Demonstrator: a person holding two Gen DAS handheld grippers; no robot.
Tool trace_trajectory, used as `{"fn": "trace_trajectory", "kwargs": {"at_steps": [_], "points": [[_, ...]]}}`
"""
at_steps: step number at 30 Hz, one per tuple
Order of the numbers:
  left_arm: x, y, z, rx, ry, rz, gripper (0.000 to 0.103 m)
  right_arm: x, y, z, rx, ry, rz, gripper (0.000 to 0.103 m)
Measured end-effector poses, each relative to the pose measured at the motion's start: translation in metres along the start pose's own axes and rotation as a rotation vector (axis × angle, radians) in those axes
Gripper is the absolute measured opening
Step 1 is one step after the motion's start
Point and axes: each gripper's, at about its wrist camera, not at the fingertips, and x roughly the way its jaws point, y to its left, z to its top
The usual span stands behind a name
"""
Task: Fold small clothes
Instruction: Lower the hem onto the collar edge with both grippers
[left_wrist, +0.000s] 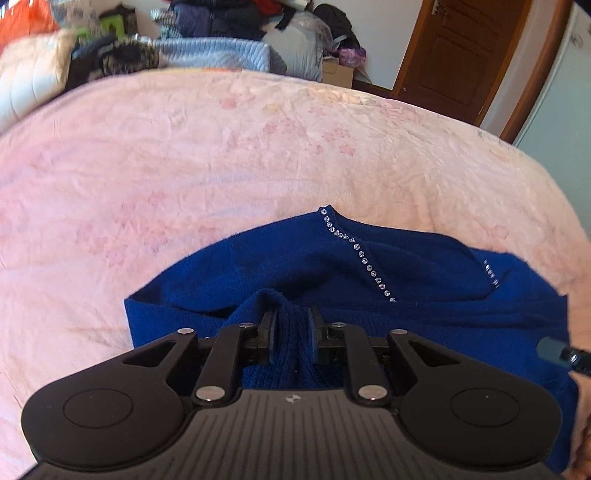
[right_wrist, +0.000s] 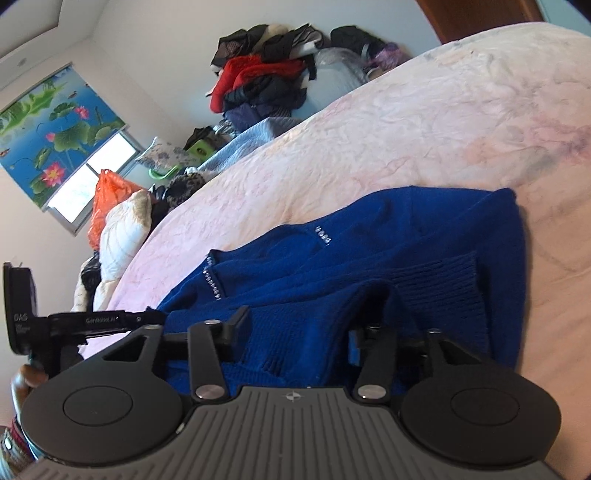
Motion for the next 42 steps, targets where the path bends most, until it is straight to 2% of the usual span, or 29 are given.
{"fn": "trace_trajectory", "kwargs": {"at_steps": [5,8,11,14,18,21,25,29,31,32,33,34,36,38,40,42], "points": [[0.005,0.026,0.011,-0.125,0.1,-0.124,0.016,0.001,-0.002,0.012,0.044,0.075,0.089,0.068],[0.008,0.038,0.014,-0.188,0.144,-0.188,0.016,0.001,-0.004,0.018,0.074,0.107,0.154,0.072],[0.011,0.04,0.013,-0.192,0.182,-0.236,0.016,0.0,-0.008,0.023,0.115,0.11,0.199,0.076],[0.008,0.042,0.006,-0.181,0.194,-0.261,0.018,0.001,-0.009,0.024,0.095,0.108,0.17,0.076],[0.004,0.051,-0.006,-0.222,0.203,-0.315,0.035,0.004,-0.007,0.019,0.061,0.118,0.143,0.076],[-0.004,0.055,-0.017,-0.235,0.177,-0.348,0.06,0.003,-0.01,0.018,0.054,0.111,0.137,0.076],[-0.014,0.056,-0.027,-0.226,0.145,-0.366,0.061,0.001,-0.011,0.017,0.042,0.098,0.122,0.075],[-0.019,0.06,-0.035,-0.229,0.125,-0.386,0.058,-0.008,-0.014,0.013,0.03,0.083,0.122,0.075],[-0.021,0.063,-0.039,-0.229,0.121,-0.385,0.043,-0.014,-0.017,0.01,0.029,0.079,0.119,0.075],[-0.021,0.064,-0.04,-0.228,0.121,-0.384,0.039,-0.017,-0.018,0.009,0.026,0.077,0.12,0.072],[-0.021,0.065,-0.041,-0.232,0.121,-0.382,0.027,-0.02,-0.019,0.008,0.022,0.076,0.12,0.07],[-0.021,0.066,-0.042,-0.229,0.121,-0.381,0.018,-0.021,-0.02,0.007,0.017,0.078,0.118,0.064],[-0.021,0.066,-0.043,-0.226,0.113,-0.373,0.01,-0.023,-0.022,0.004,0.012,0.086,0.103,0.052],[-0.024,0.063,-0.045,-0.207,0.096,-0.358,0.006,-0.021,-0.023,0.001,-0.003,0.099,0.069,0.027],[-0.031,0.058,-0.046,-0.173,0.063,-0.342,0.005,-0.02,-0.024,0.0,-0.006,0.099,0.056,0.018],[-0.04,0.051,-0.043,-0.131,0.021,-0.335,0.005,-0.022,-0.025,0.0,0.002,0.086,0.075,0.016]]}}
